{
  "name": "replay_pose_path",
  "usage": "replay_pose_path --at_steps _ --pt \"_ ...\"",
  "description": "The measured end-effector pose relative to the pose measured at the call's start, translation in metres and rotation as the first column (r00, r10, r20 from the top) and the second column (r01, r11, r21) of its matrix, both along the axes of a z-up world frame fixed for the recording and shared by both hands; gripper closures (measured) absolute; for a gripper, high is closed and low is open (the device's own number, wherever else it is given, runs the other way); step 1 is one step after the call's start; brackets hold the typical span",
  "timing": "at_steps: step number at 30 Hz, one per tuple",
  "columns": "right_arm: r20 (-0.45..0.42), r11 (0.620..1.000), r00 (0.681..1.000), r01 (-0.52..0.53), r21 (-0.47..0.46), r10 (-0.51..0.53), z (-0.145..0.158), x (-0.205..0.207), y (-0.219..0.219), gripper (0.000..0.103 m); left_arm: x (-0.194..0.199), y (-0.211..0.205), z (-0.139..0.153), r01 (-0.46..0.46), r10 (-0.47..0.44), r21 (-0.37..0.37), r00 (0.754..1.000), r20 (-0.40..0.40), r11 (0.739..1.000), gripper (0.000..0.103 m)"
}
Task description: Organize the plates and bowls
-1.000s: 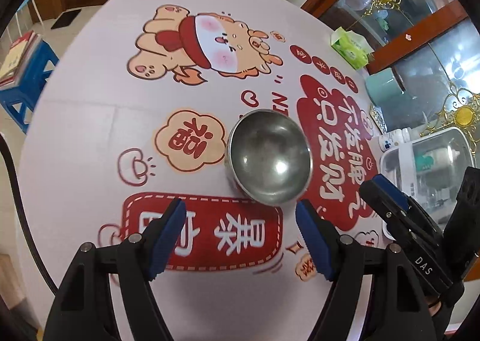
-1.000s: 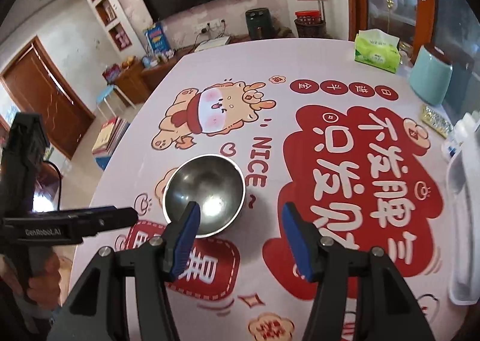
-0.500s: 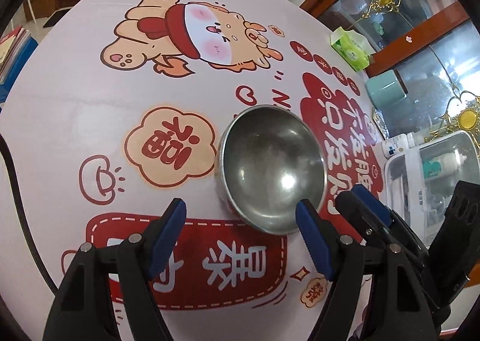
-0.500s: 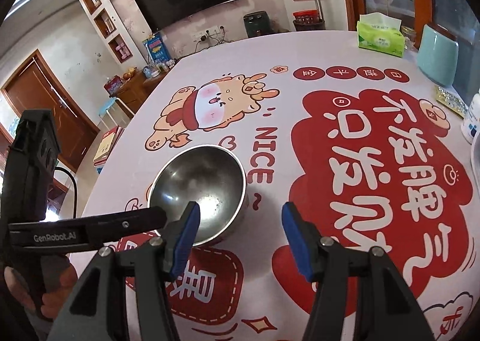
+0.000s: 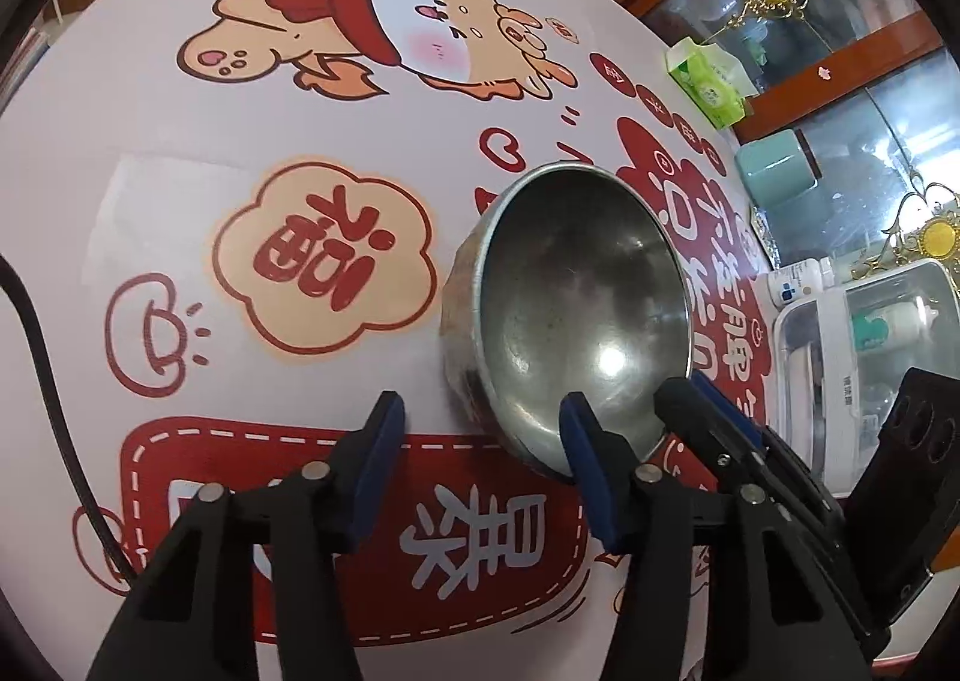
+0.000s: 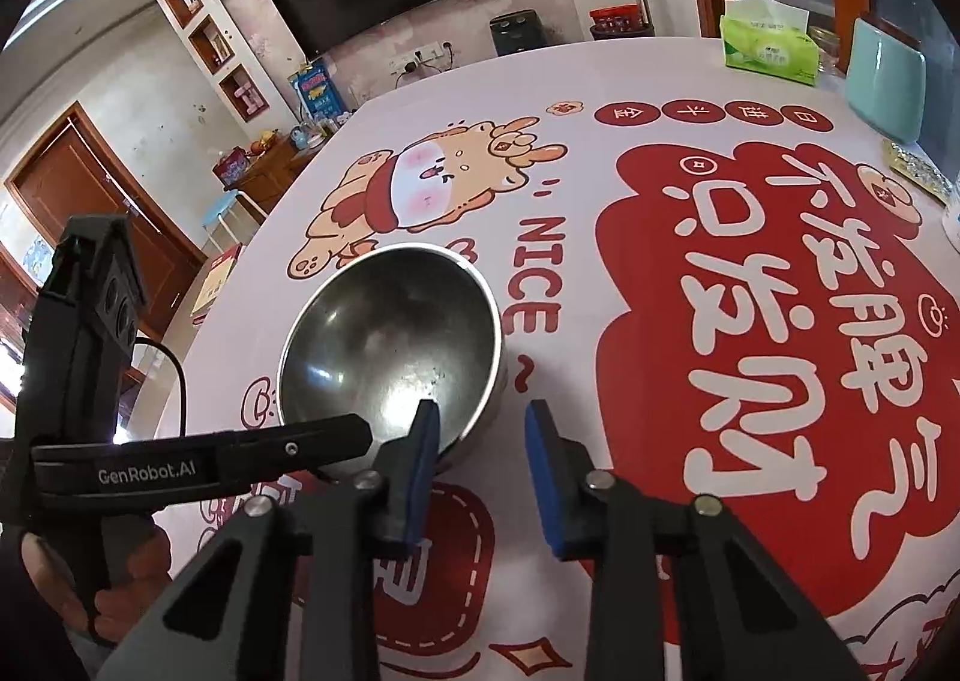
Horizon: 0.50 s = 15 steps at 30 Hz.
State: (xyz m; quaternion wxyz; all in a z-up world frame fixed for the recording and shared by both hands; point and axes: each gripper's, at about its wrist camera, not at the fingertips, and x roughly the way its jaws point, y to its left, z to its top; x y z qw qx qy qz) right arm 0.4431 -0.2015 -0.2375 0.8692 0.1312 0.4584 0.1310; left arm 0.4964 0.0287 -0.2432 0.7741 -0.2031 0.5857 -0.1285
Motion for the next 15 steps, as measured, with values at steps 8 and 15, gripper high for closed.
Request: replay_pose_path --at_steps 8,15 --pt "-0.007 1.0 1.0 -0.018 -0.002 0.018 -0.002 -0.008 0.005 0.086 -0.004 -0.003 -0.005 0.003 -0.003 -0.046 1.0 -0.013 0.999 0.078" --pt "-0.022 1.0 1.0 -0.021 -0.004 0.021 -0.003 -0.014 0.004 0.091 -0.011 -0.001 -0.009 0.001 -0.003 -0.047 0.999 -0.042 0.999 0.085"
